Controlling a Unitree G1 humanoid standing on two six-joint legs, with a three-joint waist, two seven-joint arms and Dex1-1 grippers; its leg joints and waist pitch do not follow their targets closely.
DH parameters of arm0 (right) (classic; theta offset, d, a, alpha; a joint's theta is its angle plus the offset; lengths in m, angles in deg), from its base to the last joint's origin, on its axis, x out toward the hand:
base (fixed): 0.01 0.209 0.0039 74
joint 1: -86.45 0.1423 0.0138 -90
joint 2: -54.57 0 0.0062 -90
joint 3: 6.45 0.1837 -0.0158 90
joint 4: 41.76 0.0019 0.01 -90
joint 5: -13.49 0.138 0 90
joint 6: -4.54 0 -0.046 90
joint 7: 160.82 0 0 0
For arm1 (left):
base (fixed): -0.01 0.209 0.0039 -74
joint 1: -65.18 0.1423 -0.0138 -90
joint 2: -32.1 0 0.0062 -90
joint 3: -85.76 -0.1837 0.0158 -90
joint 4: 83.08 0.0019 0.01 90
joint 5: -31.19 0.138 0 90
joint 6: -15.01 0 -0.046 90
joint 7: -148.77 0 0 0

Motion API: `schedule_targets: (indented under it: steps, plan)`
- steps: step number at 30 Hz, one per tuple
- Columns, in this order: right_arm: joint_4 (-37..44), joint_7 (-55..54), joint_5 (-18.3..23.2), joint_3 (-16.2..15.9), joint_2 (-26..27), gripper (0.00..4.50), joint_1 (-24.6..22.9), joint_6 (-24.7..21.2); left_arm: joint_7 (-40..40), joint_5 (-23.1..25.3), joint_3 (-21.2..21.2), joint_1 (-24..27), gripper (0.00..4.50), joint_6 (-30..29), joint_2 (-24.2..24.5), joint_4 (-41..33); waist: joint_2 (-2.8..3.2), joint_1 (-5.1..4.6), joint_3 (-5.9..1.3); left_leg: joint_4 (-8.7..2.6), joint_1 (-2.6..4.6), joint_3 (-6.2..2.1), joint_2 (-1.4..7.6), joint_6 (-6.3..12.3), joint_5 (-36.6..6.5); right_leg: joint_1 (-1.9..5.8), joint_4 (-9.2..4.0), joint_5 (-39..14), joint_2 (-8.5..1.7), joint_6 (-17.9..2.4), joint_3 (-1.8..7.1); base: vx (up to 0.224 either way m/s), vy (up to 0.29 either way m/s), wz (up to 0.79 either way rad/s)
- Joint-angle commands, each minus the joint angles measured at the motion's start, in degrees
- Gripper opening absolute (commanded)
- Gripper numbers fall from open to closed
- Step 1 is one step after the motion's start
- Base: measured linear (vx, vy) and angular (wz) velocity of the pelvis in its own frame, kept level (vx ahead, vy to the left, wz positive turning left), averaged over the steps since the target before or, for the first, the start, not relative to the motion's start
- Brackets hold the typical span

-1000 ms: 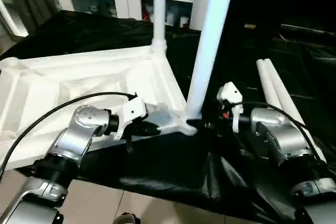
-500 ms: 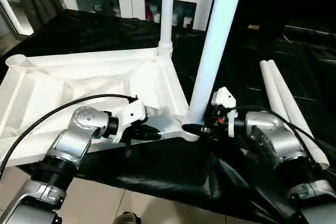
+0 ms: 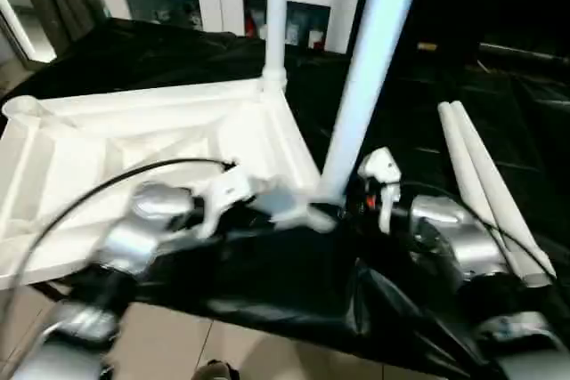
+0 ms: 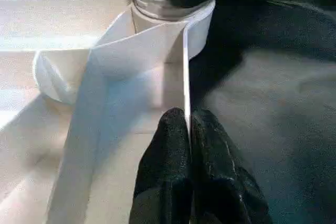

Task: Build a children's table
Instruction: Rotate leg to tighten

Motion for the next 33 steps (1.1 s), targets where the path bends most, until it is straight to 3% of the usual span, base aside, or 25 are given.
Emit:
schedule_targets:
  steps: [1, 2, 3, 4, 6, 8, 9, 10, 12, 13, 14, 17, 22, 23, 24, 25, 27, 29, 30, 31, 32, 33]
  plan:
    - [-3.0, -7.1, -0.3, 1.0, 2.2, 2.73, 0.1, -0.1, 8.7, -0.4, 1.4, -0.7, 0.0, 0.2, -3.5, 2.5, -0.57, -0.27, -3.72, -3.23, 1.95, -0.82, 2.17, 2.58, -8.6, 2.26, -4.01, -2.1, -3.16, -14.4, 2.0, 0.0, 0.0, 0.0]
    - [-4.7, -14.4, -1.2, 2.0, 4.6, 2.73, 0.4, 0.2, 12.6, 0.6, 1.2, -1.5, 0.0, -1.0, -5.7, 3.8, -0.52, -0.25, -3.8, -3.23, 1.82, -0.86, 2.11, 2.42, -8.5, 2.45, -3.93, -1.8, -3.19, -14.1, 1.98, 0.0, 0.0, 0.0]
    - [-4.7, -14.4, -1.2, 2.0, 4.6, 2.72, 0.4, 0.2, 12.6, 0.6, 1.2, -1.5, 0.0, -1.0, -5.7, 3.8, -0.48, -0.4, -3.63, -3.32, 1.9, -0.83, 2.12, 2.22, -9.1, 2.18, -4.09, -2.3, -3.17, -13.8, 2.02, 0.0, 0.0, 0.0]
    - [-7.3, -26.9, -3.6, 2.8, 8.3, 2.72, 0.9, 0.3, 18.4, 1.4, 1.2, -3.0, 0.0, -3.8, -9.8, 5.8, -0.34, -0.55, -3.57, -3.54, 1.92, -0.84, 2.16, 1.47, -9.9, 2.05, -4.28, -4.0, -3.24, -13.4, 2.03, 0.0, 0.0, 0.0]
    - [-9.2, -34.5, -4.7, 3.9, 10.9, 2.72, 1.7, -0.1, 22.6, 2.3, 0.6, -4.6, 0.0, -4.2, -13.3, 7.7, -0.34, -0.57, -3.44, -3.77, 2.32, -0.94, 2.02, -0.01, -12.7, 1.96, -4.9, -8.7, -3.34, -12.4, 2.04, 0.0, 0.0, 0.0]
    - [-10.0, -36.7, -4.7, 4.5, 11.9, 2.72, 2.1, 0.0, 23.6, 2.6, 0.3, -5.3, 0.0, -4.1, -14.7, 8.6, -0.43, -0.52, -3.42, -3.79, 2.37, -0.94, 1.98, -0.12, -13.9, 1.97, -5.16, -10.1, -3.41, -11.6, 2.14, 0.0, 0.0, 0.0]
    - [-10.6, -37.7, -4.7, 4.9, 12.6, 2.72, 2.5, 0.2, 24.0, 3.1, -0.3, -6.0, 0.0, -2.9, -15.6, 9.3, -0.16, -0.25, -3.45, -3.91, 2.17, -1.12, 1.96, 0.26, -14.7, 2.23, -5.33, -11.1, -3.57, -10.4, 2.07, 0.0, 0.0, 0.0]
    - [-11.3, -38.6, -5.1, 5.1, 13.3, 2.72, 2.9, 1.0, 23.8, 3.8, -0.9, -6.7, 0.0, -1.7, -16.6, 10.1, -0.01, -0.37, -3.29, -4.1, 2.41, -1.07, 1.96, -0.03, -16.5, 1.82, -5.78, -13.1, -3.47, -9.5, 2.11, 0.0, 0.0, 0.0]
    - [-11.2, -39.0, -5.4, 5.3, 13.9, 2.72, 3.1, 2.1, 22.1, 4.6, -2.3, -7.6, 0.0, 1.1, -17.6, 10.9, 0.06, -0.12, -3.5, -4.24, 2.61, -1.27, 2.01, -0.44, -17.8, 2.03, -6.08, -14.7, -3.73, -8.4, 2.12, 0.0, 0.0, 0.0]
    - [-10.9, -39.0, -4.9, 5.9, 14.1, 2.72, 3.0, 2.9, 21.5, 5.0, -2.7, -8.0, 0.0, 1.5, -17.8, 11.3, 0.05, -0.18, -3.68, -4.33, 2.36, -1.37, 2.08, -0.32, -16.7, 2.27, -5.76, -12.6, -3.63, -8.4, 2.05, 0.0, 0.0, 0.0]
    - [-10.5, -38.9, -4.8, 6.1, 14.0, 3.07, 2.9, 3.0, 21.2, 5.1, -2.8, -8.2, 0.0, 1.8, -17.8, 11.5, 0.36, -0.13, -3.74, -4.37, 2.45, -1.39, 2.14, -0.26, -16.5, 2.18, -5.72, -11.8, -3.53, -8.4, 2.01, 0.0, 0.0, 0.0]
    - [-9.7, -39.9, -4.6, 6.7, 14.0, 3.44, 2.7, 4.8, 20.8, 5.3, -2.8, -8.7, 0.0, 2.9, -17.7, 12.4, 0.31, -0.07, -3.86, -4.28, 2.34, -1.24, 2.09, 0.25, -15.2, 2.29, -5.49, -8.0, -3.49, -9.4, 1.95, 0.0, 0.0, 0.0]
    - [-4.7, -39.1, -7.2, 4.3, 12.2, 3.78, 1.8, 6.0, 19.3, 3.9, -2.0, -9.2, 0.0, 5.7, -17.5, 13.8, 0.31, -0.04, -3.97, -4.2, 2.05, -1.25, 1.99, 0.9, -13.9, 2.56, -5.37, -6.4, -3.47, -9.8, 1.85, 0.0, 0.0, 0.0]
    - [-1.4, -37.8, -8.3, 3.1, 11.0, 3.78, 0.7, 6.2, 18.8, 2.9, -1.2, -9.4, 0.0, 6.7, -18.0, 14.1, -0.31, 0.22, -4.06, -3.96, 2.03, -1.12, 1.98, 1.62, -12.2, 2.75, -5.2, -5.1, -3.49, -9.7, 1.85, 0.0, 0.0, 0.0]
    - [4.8, -35.0, -8.4, 2.2, 9.1, 3.78, -1.5, 4.9, 18.6, 1.8, -0.2, -9.8, 0.0, 8.6, -18.7, 14.5, -0.39, 0.32, -4.08, -3.81, 1.83, -1.07, 1.88, 2.55, -10.6, 3.02, -5.11, -3.2, -3.41, -9.7, 1.84, 0.0, 0.0, 0.0]
    - [4.8, -35.0, -8.4, 2.2, 9.1, 3.78, -1.5, 4.9, 18.6, 1.8, -0.2, -9.8, 0.0, 8.6, -18.7, 14.5, -0.25, 0.72, -4.21, -3.66, 1.92, -1.03, 1.97, 3.13, -10.0, 2.99, -5.0, -2.0, -3.56, -9.6, 1.89, 0.0, 0.0, 0.0]
    - [9.5, -32.6, -7.5, 1.9, 7.8, 3.78, -3.1, 3.2, 18.7, 1.3, 0.3, -10.1, 0.0, 10.6, -19.0, 14.9, -0.57, 0.79, -4.48, -3.3, 1.69, -1.07, 1.97, 5.17, -7.0, 3.13, -4.34, 2.7, -3.43, -10.2, 1.71, 0.0, 0.0, 0.0]
    - [17.8, -25.7, -3.9, 1.6, 3.4, 3.78, -5.8, -1.2, 18.5, -3.0, 4.0, -10.6, 0.0, 9.7, -20.7, 14.4, -0.54, 0.93, -4.94, -2.79, 1.59, -1.03, 1.93, 6.66, -3.9, 3.27, -3.68, 7.4, -3.35, -11.3, 1.6, 0.0, 0.0, 0.0]
    - [20.4, -22.5, -2.3, 1.4, 1.4, 3.84, -6.7, -3.1, 18.2, -4.6, 5.5, -10.8, 0.28, 9.0, -21.2, 14.2, -0.62, 1.51, -5.33, -2.12, 1.59, -0.92, 2.06, 8.42, -1.2, 3.32, -2.94, 13.5, -3.2, -12.8, 1.58, 0.0, 0.0, 0.0]
    - [23.0, -15.9, -0.4, 0.3, -2.4, 3.87, -7.8, -4.6, 17.2, -6.7, 7.1, -11.3, 0.55, 7.8, -21.5, 13.9, -0.71, 1.67, -5.22, -1.99, 1.3, -0.9, 1.92, 9.18, -0.4, 3.44, -2.75, 15.8, -3.07, -13.5, 1.48, 0.0, 0.0, 0.0]
    - [23.5, -14.5, -0.1, 0.1, -3.2, 3.87, -8.0, -4.9, 17.0, -6.9, 7.4, -11.4, 0.48, 7.7, -21.4, 13.9, -0.27, 1.77, -5.3, -1.75, 1.22, -1.01, 2.29, 9.76, 0.3, 3.06, -2.56, 17.8, -3.15, -14.1, 1.41, 0.0, 0.0, 0.0]
    - [25.1, -10.6, 0.7, -0.7, -5.7, 3.87, -8.6, -5.4, 16.7, -7.1, 8.0, -11.8, 0.49, 7.8, -21.0, 13.9, -0.77, 1.38, -5.08, -1.67, 0.62, -0.97, 1.93, 9.87, -0.2, 3.41, -2.47, 16.9, -3.02, -14.2, 1.18, 0.0, 0.0, 0.0]
